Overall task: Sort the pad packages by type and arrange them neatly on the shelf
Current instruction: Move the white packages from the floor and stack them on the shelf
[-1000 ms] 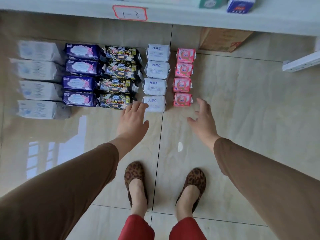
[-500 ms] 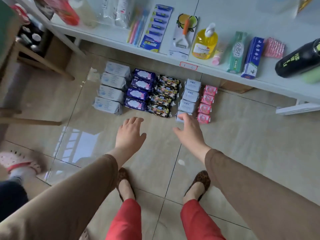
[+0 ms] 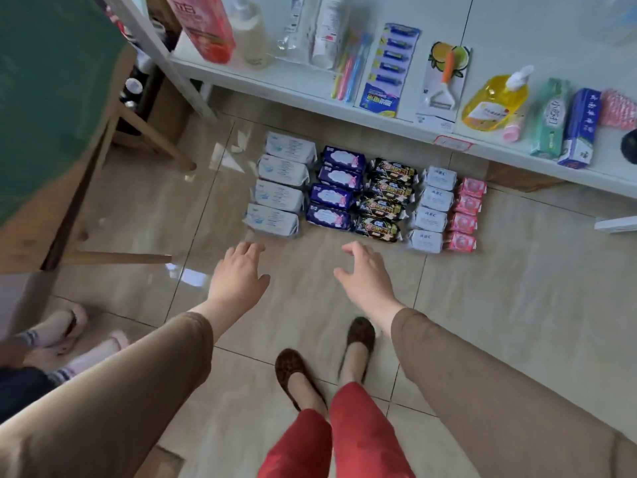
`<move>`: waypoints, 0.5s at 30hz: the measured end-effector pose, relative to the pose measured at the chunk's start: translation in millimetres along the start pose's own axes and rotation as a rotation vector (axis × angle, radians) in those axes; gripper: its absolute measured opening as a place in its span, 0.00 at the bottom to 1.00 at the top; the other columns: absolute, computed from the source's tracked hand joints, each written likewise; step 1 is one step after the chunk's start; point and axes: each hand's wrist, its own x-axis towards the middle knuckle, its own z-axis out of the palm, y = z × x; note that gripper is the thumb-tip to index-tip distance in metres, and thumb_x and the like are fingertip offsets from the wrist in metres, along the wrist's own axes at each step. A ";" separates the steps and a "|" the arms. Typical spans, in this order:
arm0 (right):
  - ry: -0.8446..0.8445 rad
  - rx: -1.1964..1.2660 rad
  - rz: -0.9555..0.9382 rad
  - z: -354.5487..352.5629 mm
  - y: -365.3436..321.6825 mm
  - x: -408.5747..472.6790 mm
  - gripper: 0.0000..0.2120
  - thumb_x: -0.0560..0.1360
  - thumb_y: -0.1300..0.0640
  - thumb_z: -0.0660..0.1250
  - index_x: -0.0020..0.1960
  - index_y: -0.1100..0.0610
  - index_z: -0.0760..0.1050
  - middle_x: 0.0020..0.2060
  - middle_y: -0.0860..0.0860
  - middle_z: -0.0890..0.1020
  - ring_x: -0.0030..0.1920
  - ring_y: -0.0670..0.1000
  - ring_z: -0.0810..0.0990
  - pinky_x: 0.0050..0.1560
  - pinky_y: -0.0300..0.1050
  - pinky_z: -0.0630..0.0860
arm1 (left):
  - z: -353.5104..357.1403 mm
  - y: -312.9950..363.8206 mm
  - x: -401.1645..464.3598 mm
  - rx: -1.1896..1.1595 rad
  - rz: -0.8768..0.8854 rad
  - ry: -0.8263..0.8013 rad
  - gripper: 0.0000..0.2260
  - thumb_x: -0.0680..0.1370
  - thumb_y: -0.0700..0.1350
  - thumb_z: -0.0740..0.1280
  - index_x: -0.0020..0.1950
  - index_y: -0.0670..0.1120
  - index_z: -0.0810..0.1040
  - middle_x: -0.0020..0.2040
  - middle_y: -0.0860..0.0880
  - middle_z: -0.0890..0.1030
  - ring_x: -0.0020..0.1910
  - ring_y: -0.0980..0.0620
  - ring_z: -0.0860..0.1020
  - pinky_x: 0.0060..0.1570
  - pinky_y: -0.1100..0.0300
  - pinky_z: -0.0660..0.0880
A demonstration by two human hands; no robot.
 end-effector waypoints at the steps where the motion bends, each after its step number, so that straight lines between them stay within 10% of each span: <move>1: -0.006 -0.005 0.003 7.0 -4.2 4.0 0.19 0.77 0.55 0.66 0.67 0.53 0.70 0.64 0.52 0.75 0.65 0.55 0.69 0.63 0.49 0.70 | -0.6 -10.3 6.0 0.000 -0.009 -0.014 0.26 0.74 0.48 0.70 0.71 0.47 0.70 0.67 0.46 0.72 0.64 0.42 0.70 0.61 0.49 0.70; 15: -0.009 -0.034 0.035 80.0 -51.0 123.5 0.27 0.76 0.58 0.68 0.73 0.55 0.65 0.67 0.55 0.71 0.68 0.57 0.68 0.64 0.50 0.70 | 7.6 -101.7 126.3 -0.066 0.058 -0.108 0.27 0.76 0.46 0.70 0.73 0.44 0.67 0.69 0.45 0.71 0.66 0.43 0.69 0.64 0.51 0.68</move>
